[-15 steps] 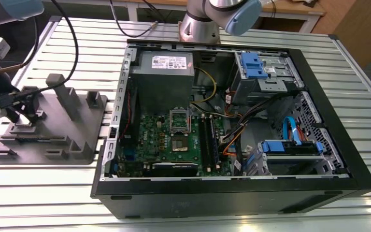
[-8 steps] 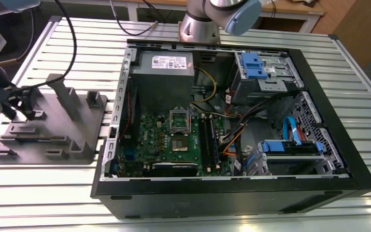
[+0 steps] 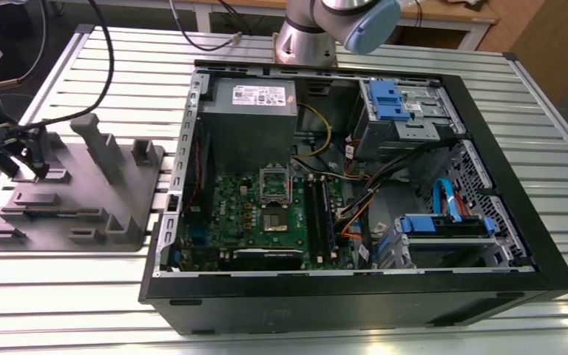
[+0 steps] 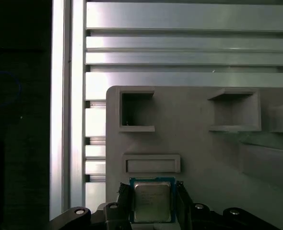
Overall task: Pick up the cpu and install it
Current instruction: 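Pick up the cpu and move it towards the insertion slot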
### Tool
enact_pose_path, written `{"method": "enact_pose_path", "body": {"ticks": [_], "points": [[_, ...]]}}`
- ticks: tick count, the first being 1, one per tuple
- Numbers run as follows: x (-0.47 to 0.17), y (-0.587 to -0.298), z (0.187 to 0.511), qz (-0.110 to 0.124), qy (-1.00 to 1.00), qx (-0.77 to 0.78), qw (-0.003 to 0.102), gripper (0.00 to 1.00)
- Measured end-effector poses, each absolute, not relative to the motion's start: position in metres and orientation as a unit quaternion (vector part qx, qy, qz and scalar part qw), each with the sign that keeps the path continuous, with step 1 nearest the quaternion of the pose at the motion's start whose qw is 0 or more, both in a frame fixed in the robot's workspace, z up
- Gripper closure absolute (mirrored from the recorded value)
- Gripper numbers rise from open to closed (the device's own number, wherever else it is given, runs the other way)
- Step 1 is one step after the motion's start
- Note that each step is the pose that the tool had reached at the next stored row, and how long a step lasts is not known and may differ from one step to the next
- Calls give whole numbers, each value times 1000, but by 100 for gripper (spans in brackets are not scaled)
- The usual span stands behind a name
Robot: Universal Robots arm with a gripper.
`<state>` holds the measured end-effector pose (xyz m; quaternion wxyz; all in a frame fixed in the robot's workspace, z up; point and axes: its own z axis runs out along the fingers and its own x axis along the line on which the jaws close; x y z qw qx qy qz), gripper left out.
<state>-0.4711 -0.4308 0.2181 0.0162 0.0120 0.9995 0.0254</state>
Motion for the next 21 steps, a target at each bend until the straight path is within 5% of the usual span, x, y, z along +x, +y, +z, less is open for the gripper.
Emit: {"method": "enact_pose_path", "body": {"ticks": [21], "points": [[-471, -431, 279, 25, 999, 12, 16, 53]]}}
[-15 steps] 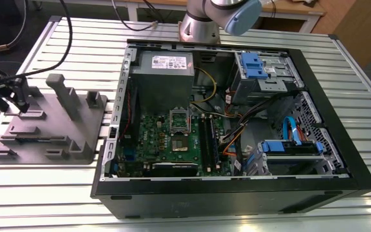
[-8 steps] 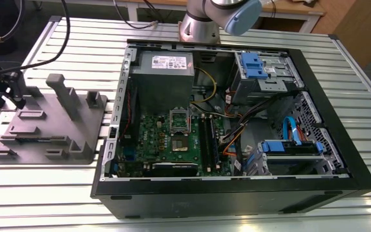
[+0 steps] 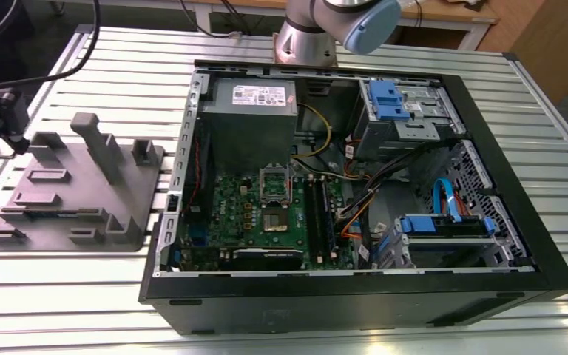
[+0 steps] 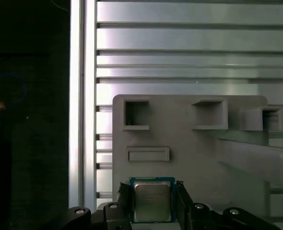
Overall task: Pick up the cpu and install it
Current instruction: 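Pick up the cpu and move it towards the insertion slot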
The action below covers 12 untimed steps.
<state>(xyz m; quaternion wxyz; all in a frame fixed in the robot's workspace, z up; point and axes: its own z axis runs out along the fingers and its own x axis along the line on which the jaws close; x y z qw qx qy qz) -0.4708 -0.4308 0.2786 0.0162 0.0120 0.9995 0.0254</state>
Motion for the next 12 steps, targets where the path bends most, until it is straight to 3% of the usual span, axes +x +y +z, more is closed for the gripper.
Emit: {"method": "enact_pose_path", "body": {"ticks": [12], "points": [[-471, -431, 306, 26, 999, 12, 16, 53]]}}
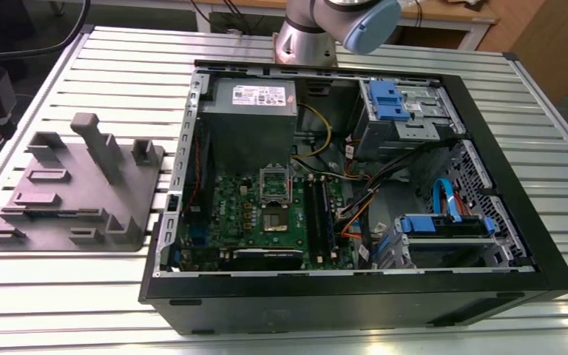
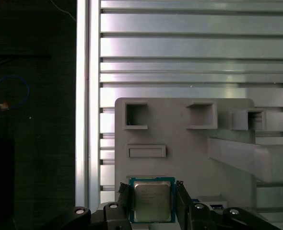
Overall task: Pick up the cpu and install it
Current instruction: 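Pick up the cpu and move it towards the insertion slot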
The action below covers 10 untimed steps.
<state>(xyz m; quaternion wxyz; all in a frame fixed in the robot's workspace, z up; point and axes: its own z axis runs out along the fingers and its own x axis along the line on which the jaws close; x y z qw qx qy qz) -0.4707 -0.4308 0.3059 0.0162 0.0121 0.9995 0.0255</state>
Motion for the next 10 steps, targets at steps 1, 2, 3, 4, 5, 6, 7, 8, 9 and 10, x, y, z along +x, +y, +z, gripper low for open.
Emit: {"method": "enact_pose_path", "body": {"ticks": [1, 2, 3, 4, 5, 6, 7, 8, 9, 10], "points": [[-471, -431, 306, 25, 999, 12, 16, 53], [-471, -431, 306, 25, 999, 12, 16, 53], [-471, -431, 306, 26, 999, 12, 16, 53], [-471, -431, 306, 25, 999, 12, 16, 53], [-471, -431, 306, 25, 999, 12, 16, 53], [-471, -431, 306, 25, 999, 12, 16, 53], [-471, -431, 306, 25, 999, 12, 16, 53], [-471, -431, 307, 25, 999, 12, 16, 53], [-471, -431, 308, 25, 999, 12, 16, 53], [-471, -431, 309, 25, 999, 12, 16, 53]]}}
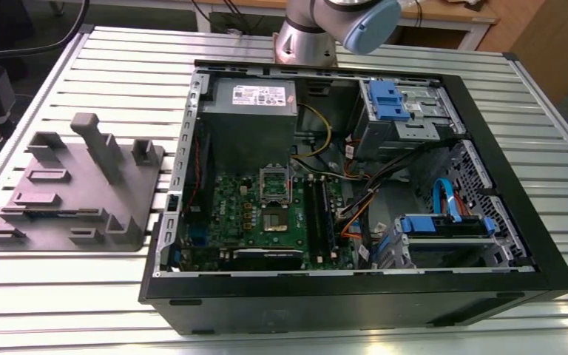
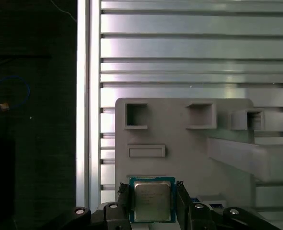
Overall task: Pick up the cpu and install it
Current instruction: 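Pick up the cpu and move it towards the insertion slot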
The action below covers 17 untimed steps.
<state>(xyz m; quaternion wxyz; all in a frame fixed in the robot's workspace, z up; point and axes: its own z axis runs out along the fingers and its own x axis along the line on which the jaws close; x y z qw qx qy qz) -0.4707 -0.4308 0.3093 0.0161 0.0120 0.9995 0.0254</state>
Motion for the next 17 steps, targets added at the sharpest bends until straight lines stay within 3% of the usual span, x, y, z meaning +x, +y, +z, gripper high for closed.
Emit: {"method": "enact_pose_path", "body": {"ticks": [17], "points": [[-471, -431, 355, 26, 999, 12, 16, 53]]}}
